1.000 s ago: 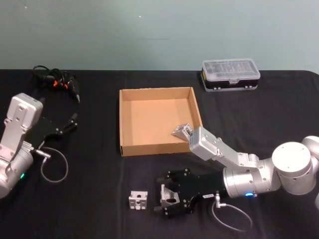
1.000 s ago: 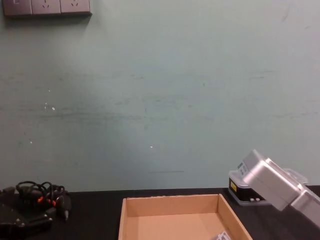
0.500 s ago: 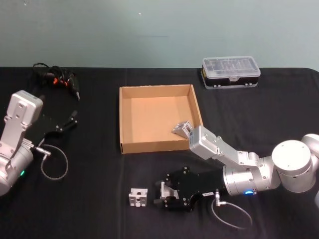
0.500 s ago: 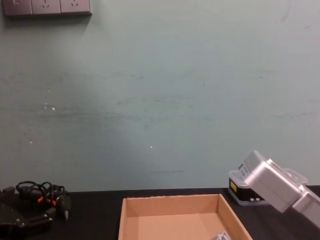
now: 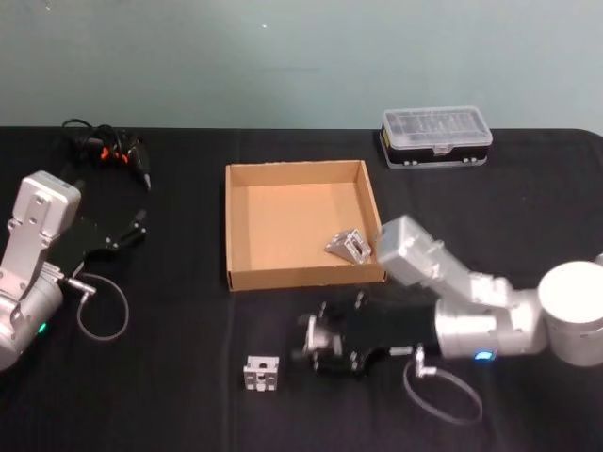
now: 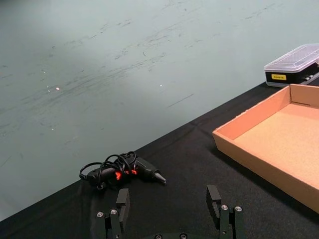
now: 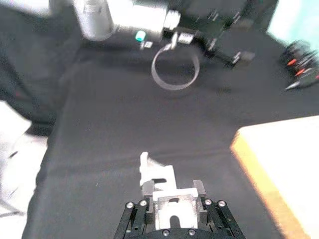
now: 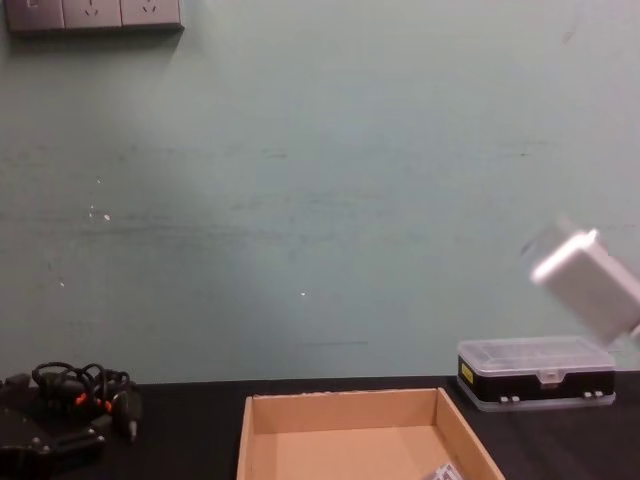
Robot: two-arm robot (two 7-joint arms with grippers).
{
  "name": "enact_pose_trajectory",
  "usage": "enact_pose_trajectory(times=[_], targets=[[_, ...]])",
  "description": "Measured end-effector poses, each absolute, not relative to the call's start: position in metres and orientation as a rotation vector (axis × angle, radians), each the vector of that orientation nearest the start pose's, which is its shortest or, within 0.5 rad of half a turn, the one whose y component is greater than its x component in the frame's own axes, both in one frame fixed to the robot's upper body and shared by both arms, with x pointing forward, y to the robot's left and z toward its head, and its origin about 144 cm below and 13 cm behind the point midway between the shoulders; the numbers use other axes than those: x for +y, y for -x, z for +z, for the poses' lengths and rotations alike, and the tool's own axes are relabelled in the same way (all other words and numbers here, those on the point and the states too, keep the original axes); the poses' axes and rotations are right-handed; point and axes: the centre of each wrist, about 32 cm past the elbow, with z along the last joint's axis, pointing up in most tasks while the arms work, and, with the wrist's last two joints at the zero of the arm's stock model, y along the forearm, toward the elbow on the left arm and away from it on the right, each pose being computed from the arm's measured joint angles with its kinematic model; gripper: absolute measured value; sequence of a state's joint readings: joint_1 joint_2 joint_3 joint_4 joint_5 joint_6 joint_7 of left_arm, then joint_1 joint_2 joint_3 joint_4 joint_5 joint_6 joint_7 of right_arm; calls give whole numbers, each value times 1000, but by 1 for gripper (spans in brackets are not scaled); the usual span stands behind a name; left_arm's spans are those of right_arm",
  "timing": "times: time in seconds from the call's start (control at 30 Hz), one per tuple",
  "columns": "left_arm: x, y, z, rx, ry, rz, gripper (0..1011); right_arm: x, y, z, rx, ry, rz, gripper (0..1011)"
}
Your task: Use one hand to pick up the angle iron from the table and place it into the box.
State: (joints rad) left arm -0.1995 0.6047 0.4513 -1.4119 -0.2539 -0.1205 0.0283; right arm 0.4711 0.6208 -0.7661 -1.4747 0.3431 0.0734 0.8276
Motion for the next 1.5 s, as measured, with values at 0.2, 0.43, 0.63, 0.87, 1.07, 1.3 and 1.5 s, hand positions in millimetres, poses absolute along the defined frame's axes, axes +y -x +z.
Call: enact_pose_trajectory(times=[0.2,0.43,0.63,0.87,1.07,1.3,1.5], targets=[[310,-489,1140,-285,-304,1248,1011,-246,-511,1211,-157,388,-283,458],[310,-489,1140,-285,-305,1248,1011,-255,-506,1225,-199,331,-402,458],[310,-489,1140,-285,-304,1248,1011,-251,-511,1225,-209,297,-550,458],[310,-489,1140,-285,-305,1248,1011,-240,-533,1208,-167,285,-691,458],[310,-489,1140,-285,-305,1248,1011,-229,-547,1197,-130,268,-725,458],[310,-489,1140,-285,-305,1248,1012,-210,-558,1186,-110,287,-712,458],[310,-489,1140,-285,-305,1248,1011,-196,-564,1180,-94,306,-704,458]])
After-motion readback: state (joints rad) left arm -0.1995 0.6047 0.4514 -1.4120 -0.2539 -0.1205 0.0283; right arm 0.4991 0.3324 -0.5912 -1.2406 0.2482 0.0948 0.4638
